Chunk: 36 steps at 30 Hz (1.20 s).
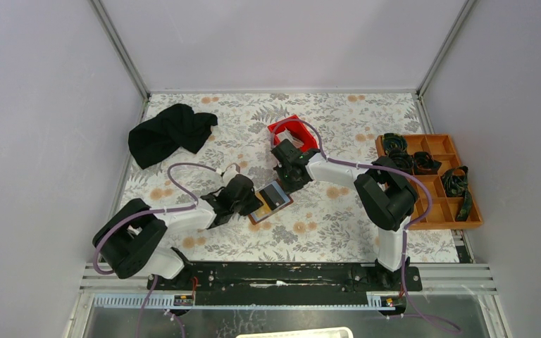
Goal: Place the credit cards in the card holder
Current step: Insert the credit card into the card holder.
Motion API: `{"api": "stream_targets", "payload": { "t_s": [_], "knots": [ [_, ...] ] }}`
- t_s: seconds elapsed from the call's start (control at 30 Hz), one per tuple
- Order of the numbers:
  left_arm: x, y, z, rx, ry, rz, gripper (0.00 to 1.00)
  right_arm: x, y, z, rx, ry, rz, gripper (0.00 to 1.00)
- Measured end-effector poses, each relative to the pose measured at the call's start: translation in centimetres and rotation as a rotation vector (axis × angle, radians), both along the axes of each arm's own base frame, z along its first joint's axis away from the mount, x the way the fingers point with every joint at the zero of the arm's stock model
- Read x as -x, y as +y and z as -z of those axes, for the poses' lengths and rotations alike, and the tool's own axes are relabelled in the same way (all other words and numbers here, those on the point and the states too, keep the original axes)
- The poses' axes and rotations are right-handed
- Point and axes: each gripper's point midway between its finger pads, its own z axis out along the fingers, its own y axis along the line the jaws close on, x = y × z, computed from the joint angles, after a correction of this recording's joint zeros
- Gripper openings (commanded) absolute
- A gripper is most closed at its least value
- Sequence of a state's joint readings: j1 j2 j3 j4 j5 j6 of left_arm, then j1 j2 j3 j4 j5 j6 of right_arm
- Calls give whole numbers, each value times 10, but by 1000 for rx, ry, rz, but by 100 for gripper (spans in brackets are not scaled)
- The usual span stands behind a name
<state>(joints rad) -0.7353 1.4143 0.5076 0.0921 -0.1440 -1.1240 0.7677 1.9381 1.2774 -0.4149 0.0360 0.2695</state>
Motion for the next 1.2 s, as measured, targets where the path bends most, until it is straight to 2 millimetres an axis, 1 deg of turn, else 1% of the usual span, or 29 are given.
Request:
{"api": "stream_targets", "payload": {
  "t_s": [0.07, 0.33, 1.2],
  "knots": [
    [-1, 0, 1, -11, -3, 9, 6, 0, 0, 0, 0, 0, 0, 0],
    [-10, -7, 3, -46, -13, 43, 3, 0, 0, 0, 1, 0, -1, 0],
    [-24, -19, 7, -89, -9, 68, 5, 0, 0, 0, 4, -4, -1, 0]
  ]
}}
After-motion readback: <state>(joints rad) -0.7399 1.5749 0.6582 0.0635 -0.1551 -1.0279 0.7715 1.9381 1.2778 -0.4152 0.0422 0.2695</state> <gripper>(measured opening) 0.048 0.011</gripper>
